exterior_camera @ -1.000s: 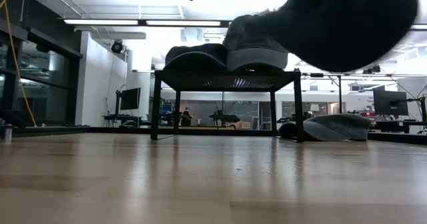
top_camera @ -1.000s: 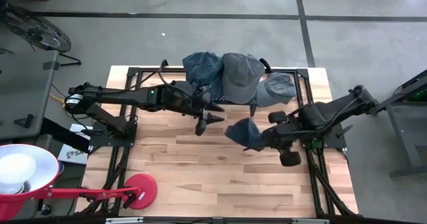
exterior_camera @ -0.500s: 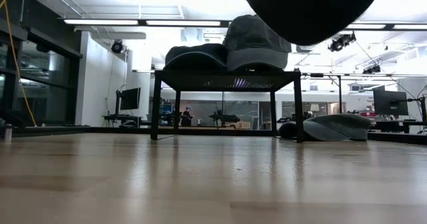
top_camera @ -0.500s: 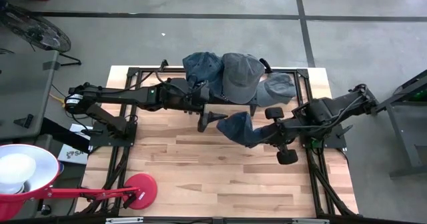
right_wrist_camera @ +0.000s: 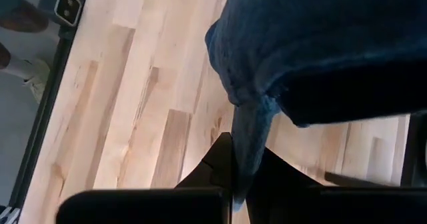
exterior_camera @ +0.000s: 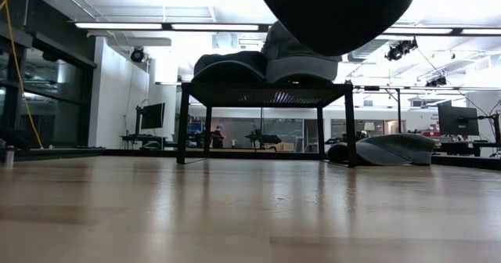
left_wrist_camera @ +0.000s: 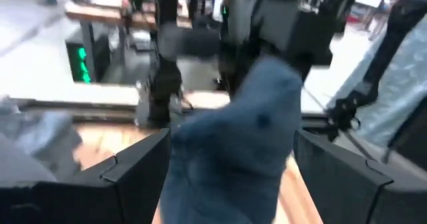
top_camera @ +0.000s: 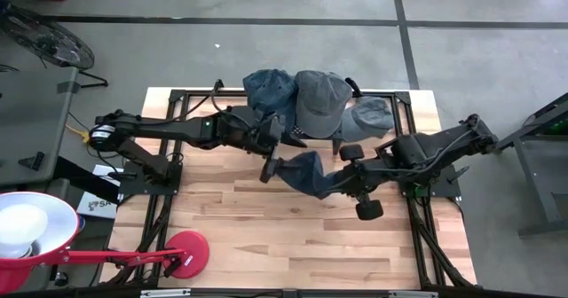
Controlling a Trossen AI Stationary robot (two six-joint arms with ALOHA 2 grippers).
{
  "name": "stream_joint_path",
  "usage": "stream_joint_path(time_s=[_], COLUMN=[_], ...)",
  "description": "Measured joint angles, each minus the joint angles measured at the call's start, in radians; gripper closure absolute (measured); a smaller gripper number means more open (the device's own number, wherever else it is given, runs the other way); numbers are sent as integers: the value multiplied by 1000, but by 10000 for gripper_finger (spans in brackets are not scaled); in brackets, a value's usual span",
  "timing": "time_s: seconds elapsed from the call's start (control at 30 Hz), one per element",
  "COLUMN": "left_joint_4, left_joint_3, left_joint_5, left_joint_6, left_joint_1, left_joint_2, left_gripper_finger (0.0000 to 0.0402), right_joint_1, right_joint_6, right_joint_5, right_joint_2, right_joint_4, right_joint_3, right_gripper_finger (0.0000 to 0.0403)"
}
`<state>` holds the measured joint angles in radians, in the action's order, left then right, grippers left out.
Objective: Pick & Place hat
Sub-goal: Stack the blue cap on top of the stacked blue caps on the shelf
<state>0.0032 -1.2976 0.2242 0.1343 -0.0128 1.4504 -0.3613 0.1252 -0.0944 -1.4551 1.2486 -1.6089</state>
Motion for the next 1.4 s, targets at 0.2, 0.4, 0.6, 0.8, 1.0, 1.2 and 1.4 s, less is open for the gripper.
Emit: stream_joint_path(time_s=[0.2, 0.4, 0.6, 0.8, 1.0, 1.2, 1.4], left_joint_4=[-18, -23, -42, -63, -56, -52, -53], left_joint_3=[2, 3, 3, 3, 3, 3, 3], left_joint_5=[-7, -82, -51, 8, -13, 16, 36], left_joint_6=[13, 10, 15, 61, 107, 150, 196], left_joint_1=[0, 0, 0, 0, 0, 0, 0], left_joint_2=[21, 22, 22, 36, 34, 34, 34], left_gripper_finger=[94, 94, 94, 94, 98, 164, 281], right_joint_1=[21, 21, 21, 21, 21, 21, 21], right_joint_6=[-26, -40, -51, -73, -75, -56, -46], right_joint_5=[28, 38, 34, 4, -4, -8, -8], right_joint_2=[0, 0, 0, 1, 4, 4, 4], right_joint_4=[-81, -101, -107, -120, -121, -121, -121], right_joint_3=[0, 0, 0, -15, -15, -15, -15], right_gripper_finger=[399, 399, 399, 399, 399, 397, 399])
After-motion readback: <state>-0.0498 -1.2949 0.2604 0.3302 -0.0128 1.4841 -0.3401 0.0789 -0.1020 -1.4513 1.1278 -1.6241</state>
